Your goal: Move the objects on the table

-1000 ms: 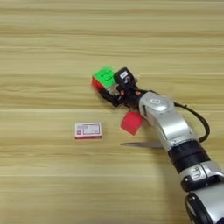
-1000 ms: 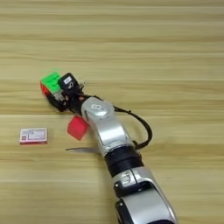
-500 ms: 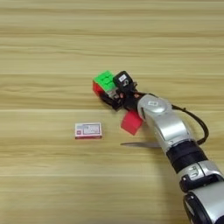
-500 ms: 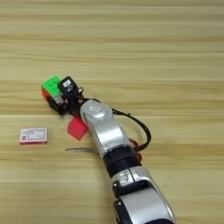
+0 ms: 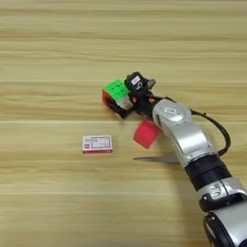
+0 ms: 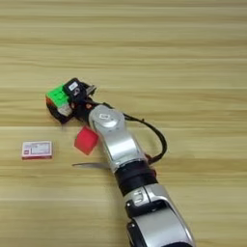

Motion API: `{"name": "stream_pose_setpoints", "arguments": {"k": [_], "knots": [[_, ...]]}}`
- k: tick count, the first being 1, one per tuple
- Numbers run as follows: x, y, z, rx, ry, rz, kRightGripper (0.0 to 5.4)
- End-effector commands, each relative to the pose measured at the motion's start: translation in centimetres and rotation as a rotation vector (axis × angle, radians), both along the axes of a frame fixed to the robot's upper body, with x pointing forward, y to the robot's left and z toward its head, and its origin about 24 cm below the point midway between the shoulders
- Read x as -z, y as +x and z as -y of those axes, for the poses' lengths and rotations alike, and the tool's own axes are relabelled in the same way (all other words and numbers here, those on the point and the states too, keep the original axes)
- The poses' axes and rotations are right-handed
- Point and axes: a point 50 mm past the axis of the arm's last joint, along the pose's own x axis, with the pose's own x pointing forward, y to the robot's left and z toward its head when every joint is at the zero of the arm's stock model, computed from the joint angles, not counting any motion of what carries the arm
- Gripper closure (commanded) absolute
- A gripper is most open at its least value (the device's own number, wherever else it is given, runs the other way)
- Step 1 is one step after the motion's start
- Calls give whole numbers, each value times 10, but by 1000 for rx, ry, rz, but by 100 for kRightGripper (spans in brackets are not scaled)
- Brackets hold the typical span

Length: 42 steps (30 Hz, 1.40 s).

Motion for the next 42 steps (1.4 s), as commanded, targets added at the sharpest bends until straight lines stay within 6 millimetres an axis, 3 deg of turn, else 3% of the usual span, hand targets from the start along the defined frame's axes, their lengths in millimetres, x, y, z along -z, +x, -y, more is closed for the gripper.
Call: {"name": "stream_pose_setpoints", "arguments": {"k": [1,8,12,20,31,38,42], "knots": [[-61,-5,-11,-88,69,318,4],[-73,-28,-19,-289,140,353,4],[-66,-43,-21,-470,159,218,4],[-43,-54,-15,-600,46,-20,4],[4,-53,-23,-616,-159,-128,4],[19,-53,-28,-631,-226,-146,4],[25,-52,-27,-618,-249,-155,57]]}}
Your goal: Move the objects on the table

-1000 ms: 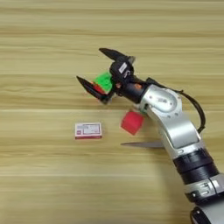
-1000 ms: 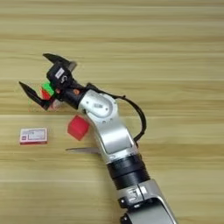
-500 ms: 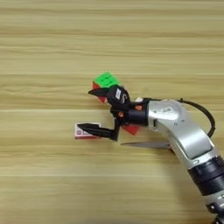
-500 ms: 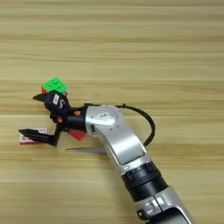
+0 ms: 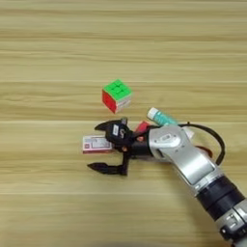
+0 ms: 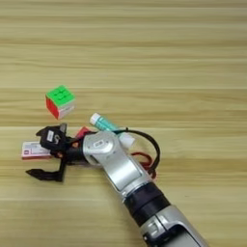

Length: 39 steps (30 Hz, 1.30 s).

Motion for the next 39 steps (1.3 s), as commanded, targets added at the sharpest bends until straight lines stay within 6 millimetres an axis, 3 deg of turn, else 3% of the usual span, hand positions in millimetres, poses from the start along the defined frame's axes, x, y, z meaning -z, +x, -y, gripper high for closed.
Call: {"name": "stream_pose_setpoints", "arguments": {"k": [1,23,32,39], "knots": [[-17,16,-1,22,-14,119,65],[-18,20,0,45,-5,135,314],[-22,21,-3,62,9,146,331],[-44,27,-8,126,124,205,331]]}}
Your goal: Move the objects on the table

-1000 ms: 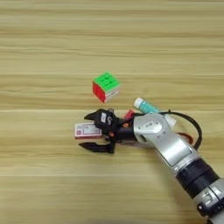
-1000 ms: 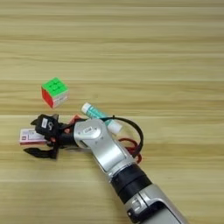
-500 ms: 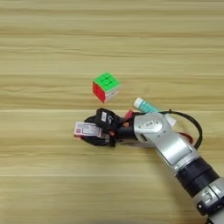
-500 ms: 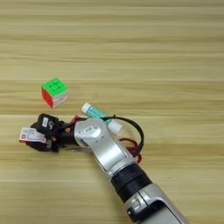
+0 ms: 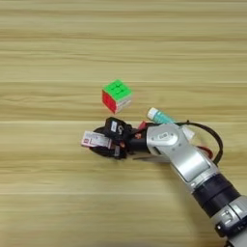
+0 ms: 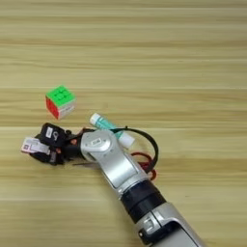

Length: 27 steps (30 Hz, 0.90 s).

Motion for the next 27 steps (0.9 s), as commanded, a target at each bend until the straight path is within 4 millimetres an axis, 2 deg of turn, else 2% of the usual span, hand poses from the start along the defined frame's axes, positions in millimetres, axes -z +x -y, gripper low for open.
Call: {"name": "stream_pose_setpoints", "arguments": {"k": [1,11,20,27], "knots": [[-45,19,-5,51,124,174,331],[-74,31,5,147,245,253,331],[-104,54,33,323,359,332,331],[-112,73,58,489,387,342,331]]}}
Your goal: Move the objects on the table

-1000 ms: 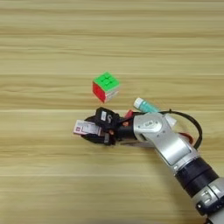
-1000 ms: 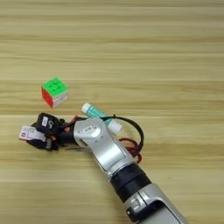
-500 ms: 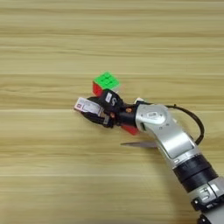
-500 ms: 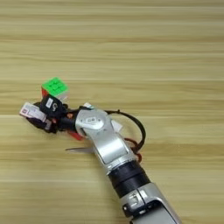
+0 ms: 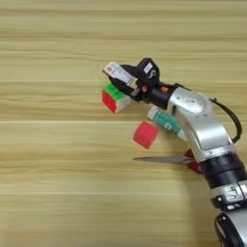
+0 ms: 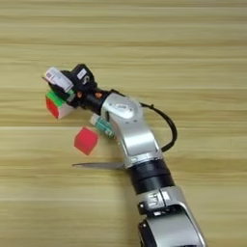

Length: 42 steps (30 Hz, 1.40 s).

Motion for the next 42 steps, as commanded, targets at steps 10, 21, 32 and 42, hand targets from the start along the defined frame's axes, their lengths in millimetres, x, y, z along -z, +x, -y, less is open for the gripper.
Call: {"name": "stream_pose_setpoints", "arguments": {"k": [10,21,32,42], "knots": [[-20,45,41,322,-79,38,331],[-2,56,55,408,-131,-30,331],[24,59,66,442,-183,-128,331],[33,57,66,427,-202,-160,331]]}}
